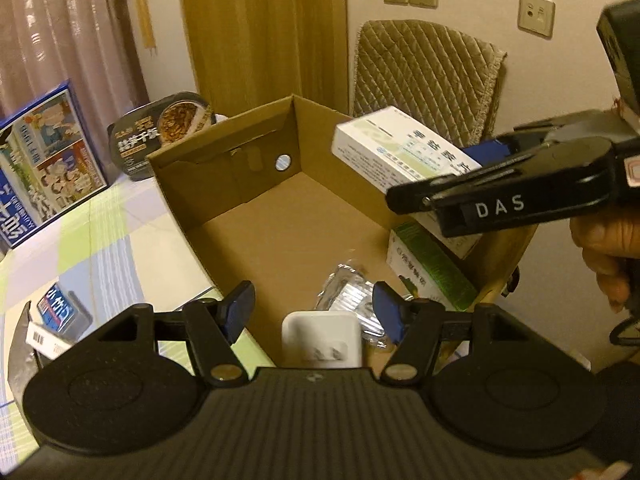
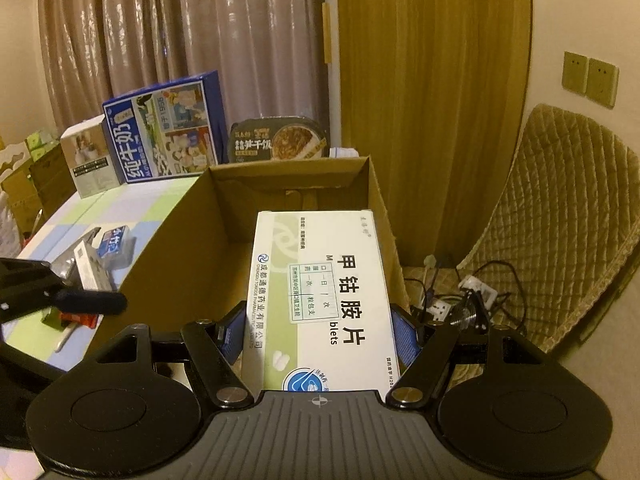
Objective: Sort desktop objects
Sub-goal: 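Open the right tool over the cardboard box while the left tool releases the plug inside, then withdraw both tools from the cardboard box back over the table, then grasp the long white medicine box with the right tool while the left tool grasps the foil pouch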
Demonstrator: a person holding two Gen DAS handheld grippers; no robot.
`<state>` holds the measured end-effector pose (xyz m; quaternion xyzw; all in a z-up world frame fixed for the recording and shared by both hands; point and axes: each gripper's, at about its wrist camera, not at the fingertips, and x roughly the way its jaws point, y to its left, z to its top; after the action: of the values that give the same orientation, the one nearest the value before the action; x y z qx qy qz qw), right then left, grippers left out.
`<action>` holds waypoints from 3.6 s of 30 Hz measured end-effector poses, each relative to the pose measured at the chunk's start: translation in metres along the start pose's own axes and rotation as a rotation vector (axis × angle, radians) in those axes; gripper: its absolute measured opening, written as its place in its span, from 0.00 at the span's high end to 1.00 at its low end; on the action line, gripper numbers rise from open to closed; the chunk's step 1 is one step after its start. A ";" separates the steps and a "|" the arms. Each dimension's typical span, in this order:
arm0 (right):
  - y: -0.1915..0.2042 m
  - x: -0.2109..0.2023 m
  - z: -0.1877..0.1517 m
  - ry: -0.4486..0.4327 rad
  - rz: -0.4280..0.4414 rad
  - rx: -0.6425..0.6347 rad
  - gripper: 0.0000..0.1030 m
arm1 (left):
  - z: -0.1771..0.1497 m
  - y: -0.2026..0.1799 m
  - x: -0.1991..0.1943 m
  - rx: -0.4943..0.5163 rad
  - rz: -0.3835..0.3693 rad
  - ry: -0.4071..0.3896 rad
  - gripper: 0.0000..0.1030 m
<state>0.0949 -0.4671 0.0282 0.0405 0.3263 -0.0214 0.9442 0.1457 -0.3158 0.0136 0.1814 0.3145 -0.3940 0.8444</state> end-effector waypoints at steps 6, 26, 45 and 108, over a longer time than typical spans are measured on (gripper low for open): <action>0.005 0.005 0.000 0.013 0.005 -0.002 0.34 | -0.005 0.008 -0.019 -0.050 0.013 -0.035 0.41; 0.020 -0.035 -0.020 -0.043 0.014 0.125 0.20 | -0.033 0.023 -0.063 -0.146 0.029 -0.069 0.36; 0.113 -0.106 -0.074 -0.017 0.130 0.054 0.06 | -0.111 0.057 -0.155 -0.300 0.155 -0.073 0.19; 0.250 0.068 -0.021 0.053 0.254 -0.274 0.18 | -0.157 0.243 -0.114 -0.447 0.271 0.034 0.05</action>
<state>0.1517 -0.2171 -0.0148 -0.0468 0.3433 0.1438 0.9270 0.2178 -0.0143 -0.0112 0.0375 0.3806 -0.1952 0.9031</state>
